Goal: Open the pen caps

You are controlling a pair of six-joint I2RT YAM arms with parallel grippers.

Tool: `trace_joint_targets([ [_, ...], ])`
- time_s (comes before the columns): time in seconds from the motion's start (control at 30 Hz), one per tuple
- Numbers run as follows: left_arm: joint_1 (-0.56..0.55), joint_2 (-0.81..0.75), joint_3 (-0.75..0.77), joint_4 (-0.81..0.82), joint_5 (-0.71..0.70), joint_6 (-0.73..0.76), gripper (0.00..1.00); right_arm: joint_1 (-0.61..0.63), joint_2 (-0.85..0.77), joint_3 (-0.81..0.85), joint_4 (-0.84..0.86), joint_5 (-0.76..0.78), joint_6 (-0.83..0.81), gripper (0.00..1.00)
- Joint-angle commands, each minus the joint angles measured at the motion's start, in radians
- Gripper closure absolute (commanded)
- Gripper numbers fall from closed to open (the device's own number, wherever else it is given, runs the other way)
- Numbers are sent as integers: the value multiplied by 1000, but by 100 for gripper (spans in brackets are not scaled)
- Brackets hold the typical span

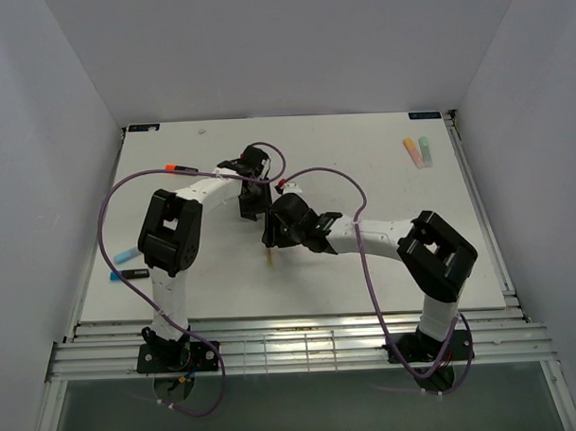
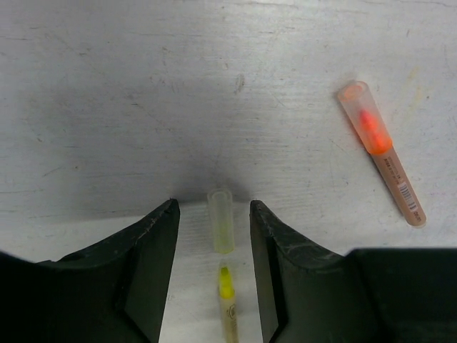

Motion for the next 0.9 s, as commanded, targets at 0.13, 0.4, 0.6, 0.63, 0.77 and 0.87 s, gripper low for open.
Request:
trace_joint_targets([
  [0.13,13,-134,-42,-50,-152,-21,15,-18,-162,3,-37,11,-116,47],
  [0.4,65,-395,-71,-27,-201,-41,13,-163,-283,-31,-115,45,-254,49],
  [0.6,103,-613,-108,45,-152,-49,12,-272,-172,111,-165,-85,-463,51],
  [0.63,103,-639,-117,60,-137,-47,12,-273,-106,150,-187,-88,-493,53],
  [0.77,103,-786,-227,139,-66,-58,13,-285,26,308,-248,-107,-581,57],
  [0.87,105,-894,-312,174,-33,-59,13,-296,101,396,-268,-144,-630,57],
])
